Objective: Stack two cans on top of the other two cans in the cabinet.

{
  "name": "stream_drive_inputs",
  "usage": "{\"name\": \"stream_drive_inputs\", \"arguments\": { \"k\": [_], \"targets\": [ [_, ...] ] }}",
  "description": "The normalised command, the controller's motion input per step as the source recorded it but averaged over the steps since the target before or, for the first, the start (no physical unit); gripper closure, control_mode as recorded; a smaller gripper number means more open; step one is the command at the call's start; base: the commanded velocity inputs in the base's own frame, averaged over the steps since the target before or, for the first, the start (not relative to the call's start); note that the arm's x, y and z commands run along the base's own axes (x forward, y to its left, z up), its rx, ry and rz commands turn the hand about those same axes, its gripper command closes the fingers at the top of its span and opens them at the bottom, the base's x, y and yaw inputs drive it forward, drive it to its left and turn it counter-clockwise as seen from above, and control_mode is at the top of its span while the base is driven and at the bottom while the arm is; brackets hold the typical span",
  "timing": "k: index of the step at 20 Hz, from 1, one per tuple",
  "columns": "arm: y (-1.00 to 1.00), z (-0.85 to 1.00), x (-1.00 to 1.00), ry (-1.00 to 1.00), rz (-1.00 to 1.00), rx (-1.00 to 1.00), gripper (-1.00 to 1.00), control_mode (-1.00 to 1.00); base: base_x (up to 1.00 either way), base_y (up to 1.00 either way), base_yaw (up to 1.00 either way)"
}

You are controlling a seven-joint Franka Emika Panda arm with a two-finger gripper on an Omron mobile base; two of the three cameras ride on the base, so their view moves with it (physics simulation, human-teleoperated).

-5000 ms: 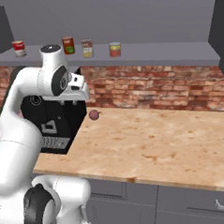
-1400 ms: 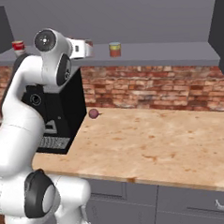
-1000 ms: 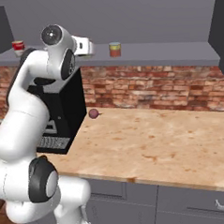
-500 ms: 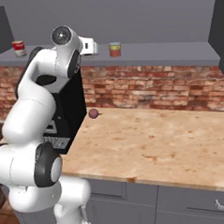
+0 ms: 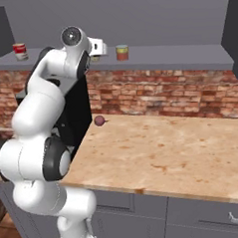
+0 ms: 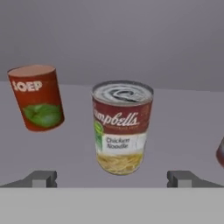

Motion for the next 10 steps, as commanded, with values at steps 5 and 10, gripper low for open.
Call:
{"name": "stream_drive_inputs", "arguments": {
  "k": [5, 10],
  "targets": [
    [-0.01, -0.02, 0.31, 0.02, 0.0, 0.0, -1.0, -1.0, 0.0, 0.0, 0.0],
    [0.0, -0.06, 0.24, 0.0, 0.0, 0.0, -1.0, -1.0, 0.0, 0.0, 0.0]
  ]
}}
